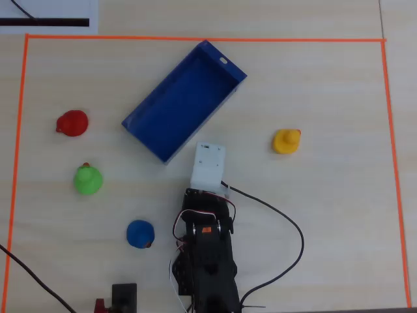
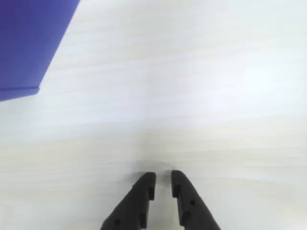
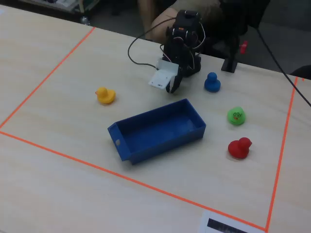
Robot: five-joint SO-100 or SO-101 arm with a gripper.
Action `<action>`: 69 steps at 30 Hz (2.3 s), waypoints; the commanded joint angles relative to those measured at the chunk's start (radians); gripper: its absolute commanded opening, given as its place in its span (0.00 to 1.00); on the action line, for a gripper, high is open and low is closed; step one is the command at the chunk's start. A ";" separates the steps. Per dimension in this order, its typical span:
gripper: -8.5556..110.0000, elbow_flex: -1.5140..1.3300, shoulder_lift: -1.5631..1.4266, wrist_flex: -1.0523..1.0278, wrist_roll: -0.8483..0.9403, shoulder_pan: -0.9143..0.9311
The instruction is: Grasp green duck and put it into box.
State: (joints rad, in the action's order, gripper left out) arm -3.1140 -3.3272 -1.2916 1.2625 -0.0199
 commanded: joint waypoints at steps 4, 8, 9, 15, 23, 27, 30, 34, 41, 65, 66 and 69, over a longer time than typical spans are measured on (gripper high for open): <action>0.08 0.003 0.015 -0.011 0.012 -0.008; 0.09 0.003 0.015 -0.018 0.005 -0.003; 0.09 0.003 0.015 -0.018 0.008 -0.003; 0.09 0.003 0.015 0.032 -0.038 -0.006; 0.09 0.003 0.015 -0.015 -0.029 -0.005; 0.11 0.003 0.015 -0.014 -0.025 -0.005; 0.09 0.003 0.015 -0.014 -0.032 -0.012; 0.07 0.003 0.015 -0.011 -0.043 -0.015; 0.07 0.003 0.015 0.064 -0.083 -0.012; 0.16 0.770 0.580 -0.132 -0.086 -0.009; 0.18 0.828 0.603 -0.144 -0.115 -0.041; 0.22 0.977 0.681 -0.150 -0.235 -0.167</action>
State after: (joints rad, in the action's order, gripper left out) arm -2.4037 -2.7412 -1.4281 1.1382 -0.0644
